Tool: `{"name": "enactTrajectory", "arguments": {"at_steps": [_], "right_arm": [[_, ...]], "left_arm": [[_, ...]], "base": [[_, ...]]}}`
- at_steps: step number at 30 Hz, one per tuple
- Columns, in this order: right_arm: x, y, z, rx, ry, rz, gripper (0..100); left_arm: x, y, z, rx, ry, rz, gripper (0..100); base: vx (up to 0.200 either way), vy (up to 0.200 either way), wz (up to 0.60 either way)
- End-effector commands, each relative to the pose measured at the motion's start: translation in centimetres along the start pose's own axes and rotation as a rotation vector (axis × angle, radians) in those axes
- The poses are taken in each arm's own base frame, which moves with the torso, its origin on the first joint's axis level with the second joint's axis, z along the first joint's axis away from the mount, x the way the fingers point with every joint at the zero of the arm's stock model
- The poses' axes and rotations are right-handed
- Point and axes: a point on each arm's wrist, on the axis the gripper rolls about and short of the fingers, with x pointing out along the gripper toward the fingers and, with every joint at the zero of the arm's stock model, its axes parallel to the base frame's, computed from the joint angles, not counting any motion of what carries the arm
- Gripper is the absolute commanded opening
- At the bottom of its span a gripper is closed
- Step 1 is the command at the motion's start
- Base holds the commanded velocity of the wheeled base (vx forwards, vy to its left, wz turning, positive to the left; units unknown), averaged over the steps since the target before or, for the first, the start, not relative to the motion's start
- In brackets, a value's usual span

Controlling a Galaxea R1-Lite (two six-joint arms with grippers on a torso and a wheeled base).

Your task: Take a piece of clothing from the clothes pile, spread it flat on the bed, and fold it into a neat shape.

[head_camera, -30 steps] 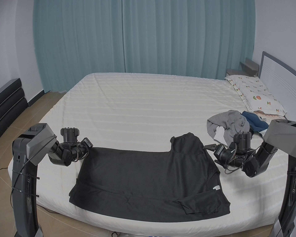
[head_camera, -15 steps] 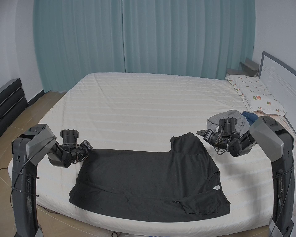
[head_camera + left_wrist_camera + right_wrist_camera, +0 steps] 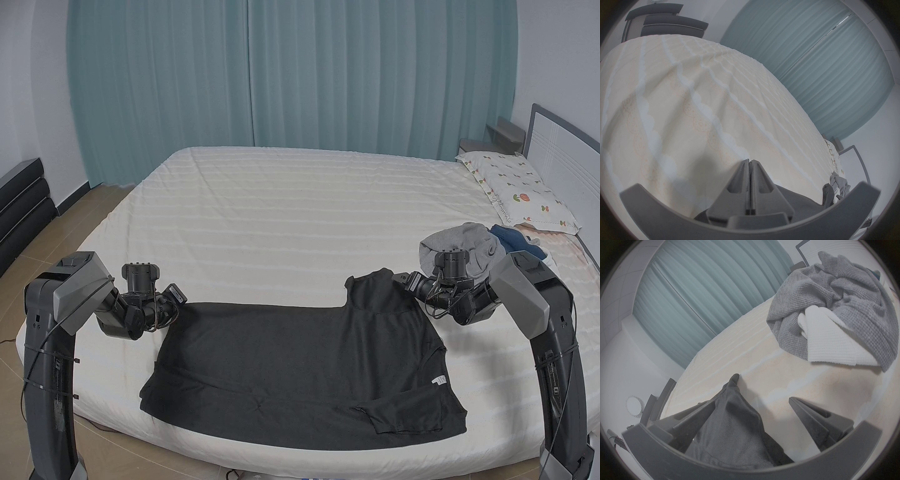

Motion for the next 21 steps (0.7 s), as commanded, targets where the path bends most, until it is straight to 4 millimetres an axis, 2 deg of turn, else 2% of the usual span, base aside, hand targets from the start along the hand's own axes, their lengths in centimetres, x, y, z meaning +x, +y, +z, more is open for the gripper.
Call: {"name": "enactTrajectory", "arguments": {"at_steps": [1,5,10,19,20,21], "right_arm": [[0.0,0.0,-0.2,0.001,0.009,0.000,100],[-0.4,0.2,0.1,0.002,0.007,0.024,100],[-1.0,-0.2,-0.9,-0.023,0.035,0.087,100],[-0.7,-0.6,-1.2,-0.045,0.040,0.085,100],[-0.8,-0.6,-1.2,-0.045,0.039,0.088,0],[-0.8,-0.7,-1.1,-0.045,0.038,0.087,0]], "left_arm": [[0.1,0.1,-0.1,-0.001,0.001,0.001,0],[0.1,0.1,0.0,-0.001,-0.001,0.001,0],[0.1,0.1,0.1,-0.002,-0.003,0.001,0],[0.1,0.3,0.4,-0.007,-0.008,0.003,0],[0.1,0.3,0.4,-0.007,-0.008,0.003,0],[0.1,0.3,0.4,-0.007,-0.008,0.003,0]], "base": [[0.000,0.000,0.00],[0.000,0.000,0.00],[0.000,0.000,0.00],[0.000,0.000,0.00],[0.000,0.000,0.00],[0.000,0.000,0.00]]}}
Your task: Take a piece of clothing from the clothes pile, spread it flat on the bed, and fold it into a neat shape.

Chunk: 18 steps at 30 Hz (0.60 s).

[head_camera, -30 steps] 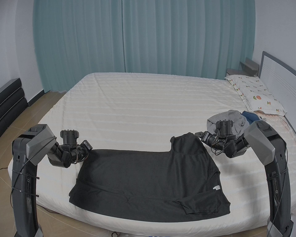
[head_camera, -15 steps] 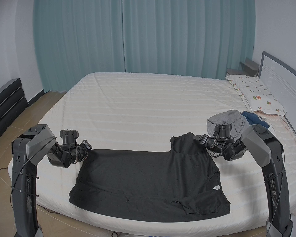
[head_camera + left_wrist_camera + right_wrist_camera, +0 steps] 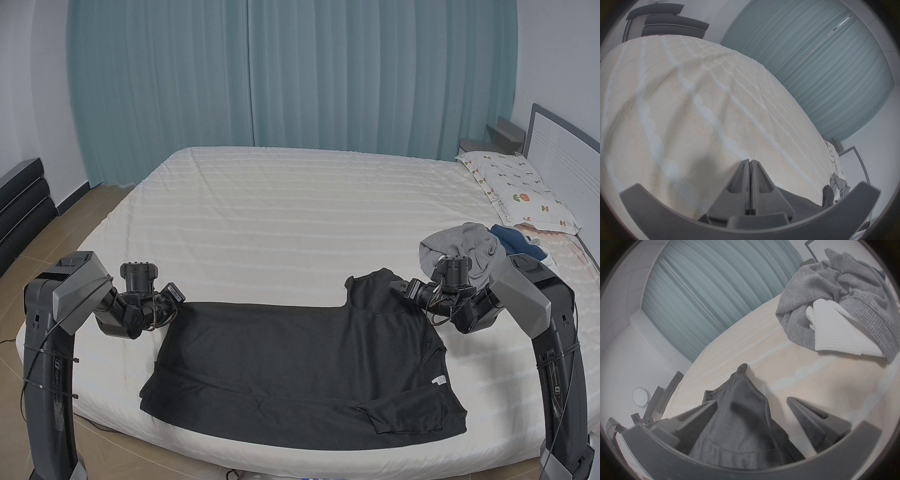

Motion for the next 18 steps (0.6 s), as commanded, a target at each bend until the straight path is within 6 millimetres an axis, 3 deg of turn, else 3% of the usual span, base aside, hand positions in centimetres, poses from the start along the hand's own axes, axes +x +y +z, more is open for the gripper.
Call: {"name": "enactTrajectory", "arguments": {"at_steps": [1,18], "right_arm": [[-0.2,-0.1,0.2,0.001,-0.002,0.001,0],[-2.1,-0.6,1.8,0.010,-0.043,0.051,0]], "left_arm": [[0.0,0.1,0.0,-0.002,0.000,0.002,0],[0.0,0.1,0.0,-0.001,-0.001,0.001,0]], "base": [[0.000,0.000,0.00],[0.000,0.000,0.00]]}}
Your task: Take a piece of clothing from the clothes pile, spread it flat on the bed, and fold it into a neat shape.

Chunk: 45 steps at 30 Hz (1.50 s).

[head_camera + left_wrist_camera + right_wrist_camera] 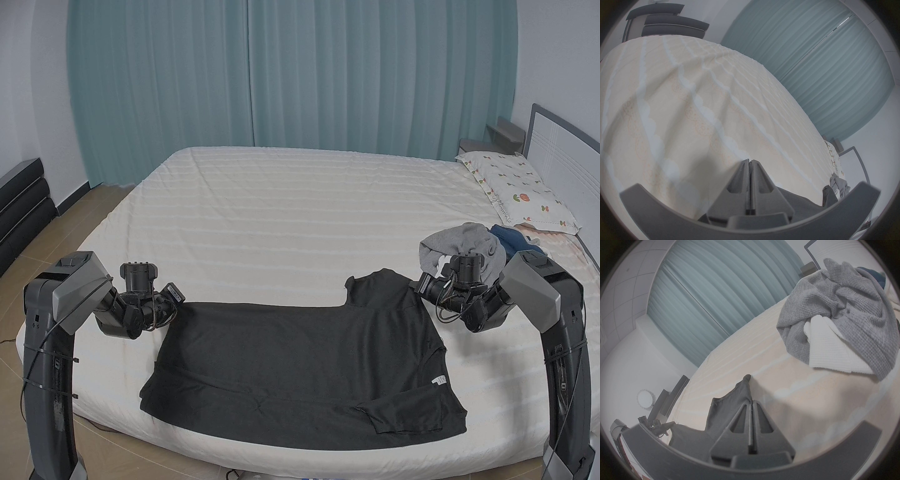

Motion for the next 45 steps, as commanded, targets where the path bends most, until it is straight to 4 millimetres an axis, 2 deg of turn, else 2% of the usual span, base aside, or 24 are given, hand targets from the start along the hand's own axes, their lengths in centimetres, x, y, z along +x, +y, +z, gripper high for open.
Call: {"name": "enactTrajectory", "arguments": {"at_steps": [1,9,10,25,31,41,45], "right_arm": [[-0.4,0.2,0.2,0.002,0.006,-0.002,0],[-0.7,0.7,0.7,-0.001,-0.026,0.020,0],[-0.8,1.1,1.3,0.002,-0.073,0.046,0],[-1.9,0.3,0.8,0.026,-0.107,0.058,0],[-3.4,0.1,0.2,0.041,-0.051,0.051,0],[-6.6,0.5,1.2,0.056,-0.034,0.071,0],[-7.4,0.9,0.9,0.052,-0.020,0.104,0]], "left_arm": [[0.0,0.0,0.0,-0.001,0.000,0.000,0],[-0.2,-0.2,0.3,0.000,-0.008,-0.005,0],[-0.3,-0.3,0.5,0.003,-0.025,-0.017,0],[-0.5,-0.1,0.9,-0.001,-0.063,-0.042,0],[-1.3,-0.2,0.8,-0.002,-0.057,-0.038,0],[-2.9,-0.7,1.6,-0.002,-0.070,-0.040,0],[-3.6,0.2,1.9,-0.006,-0.080,-0.026,0]], "base": [[0.000,0.000,0.00],[0.000,0.000,0.00],[0.000,0.000,0.00],[0.000,0.000,0.00],[0.000,0.000,0.00],[0.000,0.000,0.00],[0.000,0.000,0.00]]}}
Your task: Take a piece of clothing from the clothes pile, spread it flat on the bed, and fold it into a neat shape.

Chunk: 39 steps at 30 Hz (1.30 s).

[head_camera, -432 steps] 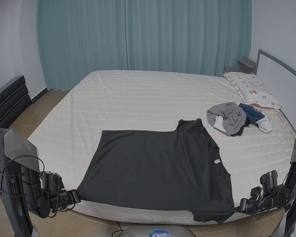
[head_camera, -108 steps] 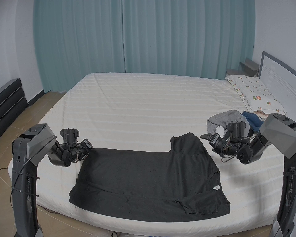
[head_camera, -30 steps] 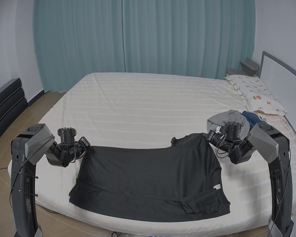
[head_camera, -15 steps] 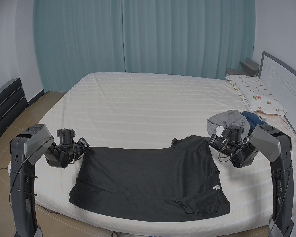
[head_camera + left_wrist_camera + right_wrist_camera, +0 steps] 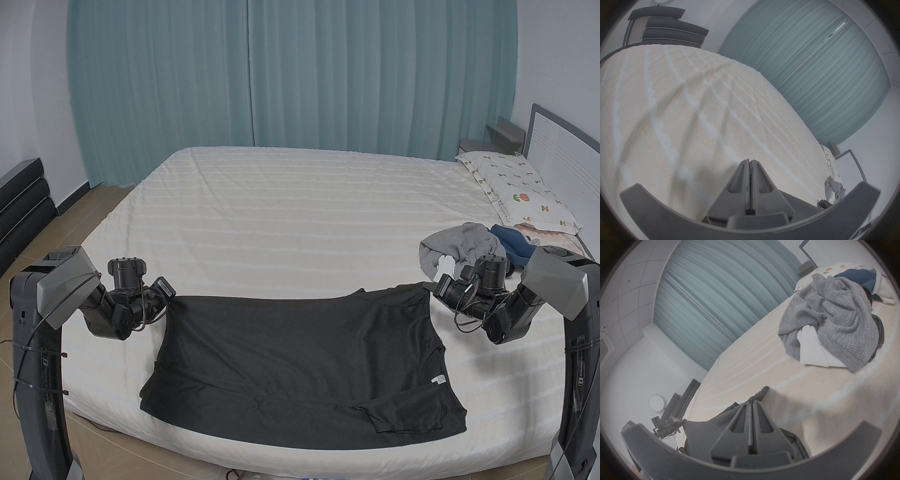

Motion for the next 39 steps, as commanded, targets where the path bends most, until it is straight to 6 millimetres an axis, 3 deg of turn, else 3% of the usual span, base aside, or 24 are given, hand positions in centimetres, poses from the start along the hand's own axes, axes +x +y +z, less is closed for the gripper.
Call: {"name": "enactTrajectory", "arguments": {"at_steps": [1,8,16,23,29,39], "right_arm": [[-1.2,1.0,0.5,-0.006,0.000,0.024,0],[-4.0,1.7,-0.2,0.011,0.070,0.049,0],[-6.0,1.6,0.1,0.013,0.062,0.068,0],[-4.2,1.7,1.5,-0.014,-0.005,0.086,0],[-2.4,1.9,2.4,-0.030,-0.039,0.093,0],[-1.9,1.9,3.0,-0.018,-0.039,0.076,0]], "left_arm": [[-0.9,0.3,0.7,-0.004,-0.021,0.002,0],[-1.8,1.7,-0.2,0.036,-0.042,-0.001,0],[-2.4,1.8,-0.9,0.109,-0.064,-0.027,0],[-1.8,0.9,-0.1,0.115,-0.102,-0.059,0],[-1.3,0.3,-0.6,0.121,-0.097,-0.079,0],[-0.8,-0.1,-0.9,0.127,-0.096,-0.091,0]], "base": [[0.000,0.000,0.00],[0.000,0.000,0.00],[0.000,0.000,0.00],[0.000,0.000,0.00],[0.000,0.000,0.00],[0.000,0.000,0.00]]}}
